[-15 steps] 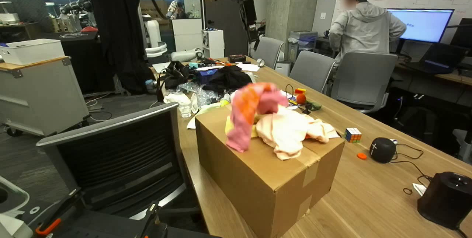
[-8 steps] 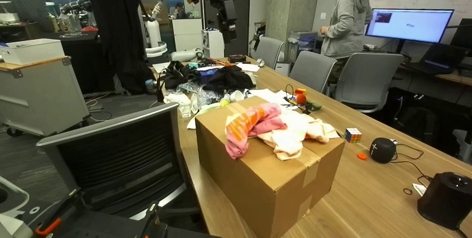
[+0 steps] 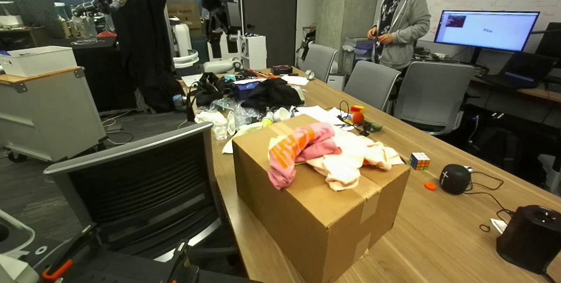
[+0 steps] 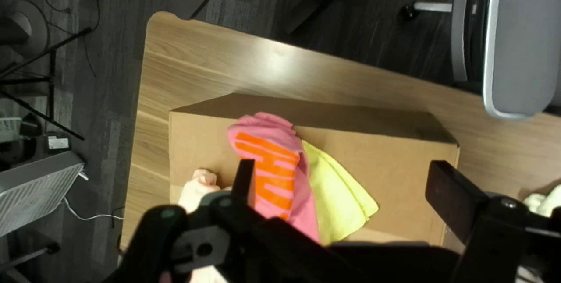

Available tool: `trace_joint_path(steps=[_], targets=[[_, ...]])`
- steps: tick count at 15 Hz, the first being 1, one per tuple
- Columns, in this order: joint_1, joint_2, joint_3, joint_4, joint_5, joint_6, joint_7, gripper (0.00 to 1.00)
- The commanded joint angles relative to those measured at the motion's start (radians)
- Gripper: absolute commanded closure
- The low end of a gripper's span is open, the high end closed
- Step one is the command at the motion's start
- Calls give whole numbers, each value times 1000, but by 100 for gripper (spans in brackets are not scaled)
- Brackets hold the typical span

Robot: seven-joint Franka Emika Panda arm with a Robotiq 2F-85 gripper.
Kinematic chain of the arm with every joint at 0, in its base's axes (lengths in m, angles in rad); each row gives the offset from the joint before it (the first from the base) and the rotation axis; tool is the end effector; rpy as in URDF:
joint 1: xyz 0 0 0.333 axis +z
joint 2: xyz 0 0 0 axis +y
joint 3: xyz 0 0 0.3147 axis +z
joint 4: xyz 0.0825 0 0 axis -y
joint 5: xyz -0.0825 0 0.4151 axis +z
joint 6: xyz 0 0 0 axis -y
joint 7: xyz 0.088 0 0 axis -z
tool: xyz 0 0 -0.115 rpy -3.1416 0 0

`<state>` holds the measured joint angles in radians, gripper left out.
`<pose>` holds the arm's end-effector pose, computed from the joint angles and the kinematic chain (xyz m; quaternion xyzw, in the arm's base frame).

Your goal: Remove the yellow towel, peach t-shirt and then the pink t-shirt from the backrest of the chair and put them on top of the brown box

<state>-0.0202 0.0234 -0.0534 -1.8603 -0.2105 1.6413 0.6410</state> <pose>0.5655 -0.0643 0.4660 0.9317 -0.3265 -0.0864 0.1333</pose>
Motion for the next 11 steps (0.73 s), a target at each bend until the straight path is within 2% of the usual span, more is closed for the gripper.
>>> trace_joint_path(steps=[1,6,8,11], targets=[[-7,-246,8,-249,50,38,-179,0],[-17,-505,-4,-500,139,139,-338,0],[-16,-549,-10,-539,216,180,-359,0],[16,-516,-15,-522,345,202,-462,0]])
